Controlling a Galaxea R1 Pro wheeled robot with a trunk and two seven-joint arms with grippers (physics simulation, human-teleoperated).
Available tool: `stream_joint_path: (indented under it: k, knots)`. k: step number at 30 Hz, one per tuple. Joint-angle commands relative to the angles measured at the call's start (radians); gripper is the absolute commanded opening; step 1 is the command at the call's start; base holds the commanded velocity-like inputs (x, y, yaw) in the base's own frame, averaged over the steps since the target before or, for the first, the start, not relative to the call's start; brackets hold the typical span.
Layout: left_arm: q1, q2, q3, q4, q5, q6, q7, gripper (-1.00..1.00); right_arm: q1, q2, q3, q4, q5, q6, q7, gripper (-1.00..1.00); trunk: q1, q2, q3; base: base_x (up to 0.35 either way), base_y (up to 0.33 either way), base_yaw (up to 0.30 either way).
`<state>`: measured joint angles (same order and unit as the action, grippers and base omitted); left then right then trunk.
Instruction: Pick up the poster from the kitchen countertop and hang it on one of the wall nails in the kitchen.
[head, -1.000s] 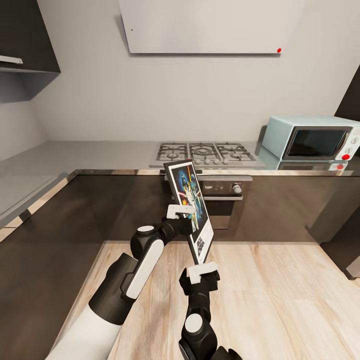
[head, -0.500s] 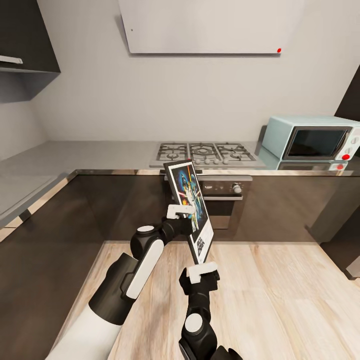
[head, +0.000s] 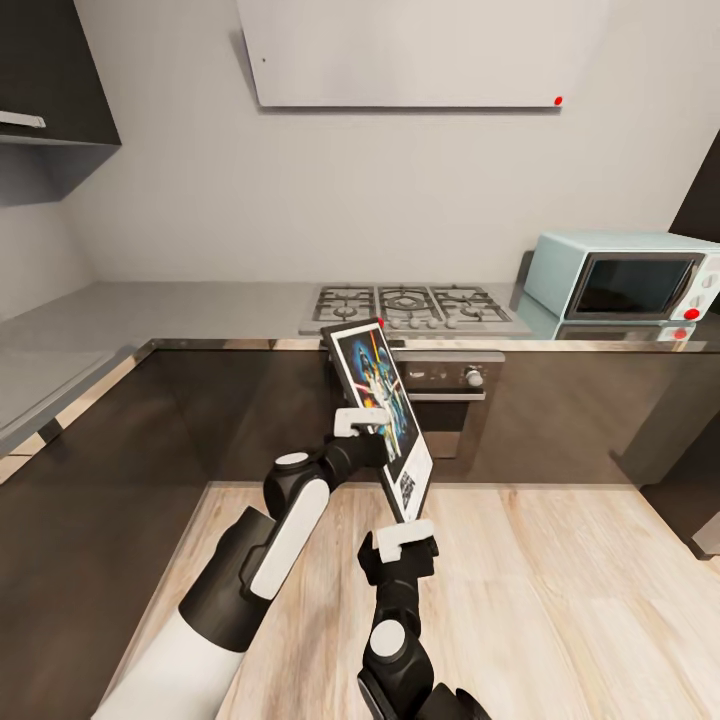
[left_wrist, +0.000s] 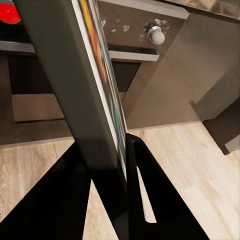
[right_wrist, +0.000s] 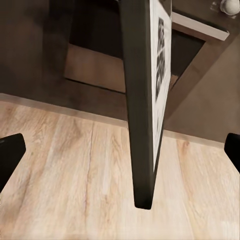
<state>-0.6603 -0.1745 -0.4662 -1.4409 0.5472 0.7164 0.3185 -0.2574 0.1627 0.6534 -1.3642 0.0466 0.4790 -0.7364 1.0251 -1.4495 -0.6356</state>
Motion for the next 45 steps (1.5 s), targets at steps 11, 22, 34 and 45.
stream_joint_path:
  k: [11,22,34,45]
  knots:
    - [-0.001,0.0,-0.006,-0.001,0.013,0.002,0.017,-1.0,-0.014,0.0,0.0,0.034,0.0,0.007,-0.003,1.0,0.0,-0.001,-0.001,0.0,0.0,0.0]
    - [-0.001,0.0,-0.006,-0.001,0.013,0.002,0.017,-1.0,-0.026,0.0,0.0,0.058,-0.022,0.003,-0.003,1.0,0.0,-0.001,-0.001,0.0,0.0,0.0]
    - [-0.001,0.0,-0.005,-0.001,0.013,0.002,0.017,-1.0,-0.026,0.0,-0.001,0.059,-0.022,0.003,-0.003,1.0,0.0,-0.001,-0.001,0.0,0.0,0.0]
    - [-0.001,0.0,-0.005,-0.001,0.013,0.002,0.017,-1.0,-0.027,0.0,-0.005,0.059,-0.022,0.003,-0.003,1.0,0.0,-0.001,-0.001,0.0,0.0,0.0]
